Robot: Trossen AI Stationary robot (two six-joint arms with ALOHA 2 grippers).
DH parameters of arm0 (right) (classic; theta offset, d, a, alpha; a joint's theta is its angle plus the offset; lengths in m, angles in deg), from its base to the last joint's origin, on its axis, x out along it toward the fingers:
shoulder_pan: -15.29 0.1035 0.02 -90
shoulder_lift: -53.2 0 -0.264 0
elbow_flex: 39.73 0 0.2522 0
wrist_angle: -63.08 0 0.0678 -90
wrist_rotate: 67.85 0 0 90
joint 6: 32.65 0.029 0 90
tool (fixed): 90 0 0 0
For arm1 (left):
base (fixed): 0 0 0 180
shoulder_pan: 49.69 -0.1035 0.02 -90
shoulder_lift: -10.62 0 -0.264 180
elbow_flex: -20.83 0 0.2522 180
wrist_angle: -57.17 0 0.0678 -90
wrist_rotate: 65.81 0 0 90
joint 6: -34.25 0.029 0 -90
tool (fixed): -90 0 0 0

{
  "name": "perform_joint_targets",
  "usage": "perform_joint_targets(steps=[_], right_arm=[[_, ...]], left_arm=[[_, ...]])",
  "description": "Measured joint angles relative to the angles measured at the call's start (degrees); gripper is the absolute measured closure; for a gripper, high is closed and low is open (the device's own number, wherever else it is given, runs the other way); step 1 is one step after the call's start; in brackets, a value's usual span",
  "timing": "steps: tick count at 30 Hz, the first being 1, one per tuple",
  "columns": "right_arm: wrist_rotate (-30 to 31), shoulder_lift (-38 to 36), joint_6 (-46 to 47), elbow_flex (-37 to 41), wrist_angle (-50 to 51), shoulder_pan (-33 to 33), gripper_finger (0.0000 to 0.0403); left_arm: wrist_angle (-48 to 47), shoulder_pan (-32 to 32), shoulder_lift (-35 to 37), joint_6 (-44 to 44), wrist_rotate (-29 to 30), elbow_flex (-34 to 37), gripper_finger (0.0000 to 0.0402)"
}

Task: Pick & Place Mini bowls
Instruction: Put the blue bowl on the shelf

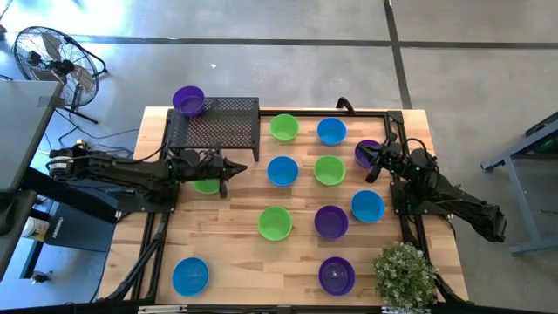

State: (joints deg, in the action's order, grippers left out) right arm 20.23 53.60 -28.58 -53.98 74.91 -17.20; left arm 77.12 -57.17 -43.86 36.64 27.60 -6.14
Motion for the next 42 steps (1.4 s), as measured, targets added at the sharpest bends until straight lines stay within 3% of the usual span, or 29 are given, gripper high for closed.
perform_joint_targets(steps=[9,35,42], right_arm=[[0.0,0.0,0.0,0.0,0.0,0.0,0.0402],[0.0,0.0,0.0,0.0,-0.2,0.0,0.0402],[-1.2,0.0,10.3,0.0,-5.5,0.0,0.0402]], left_arm=[[0.9,0.0,0.0,1.4,-3.0,0.0,0.0401],[4.6,0.0,0.0,3.7,-3.0,-0.1,0.0401],[6.5,0.0,-1.7,6.3,-2.8,-0.1,0.0401]])
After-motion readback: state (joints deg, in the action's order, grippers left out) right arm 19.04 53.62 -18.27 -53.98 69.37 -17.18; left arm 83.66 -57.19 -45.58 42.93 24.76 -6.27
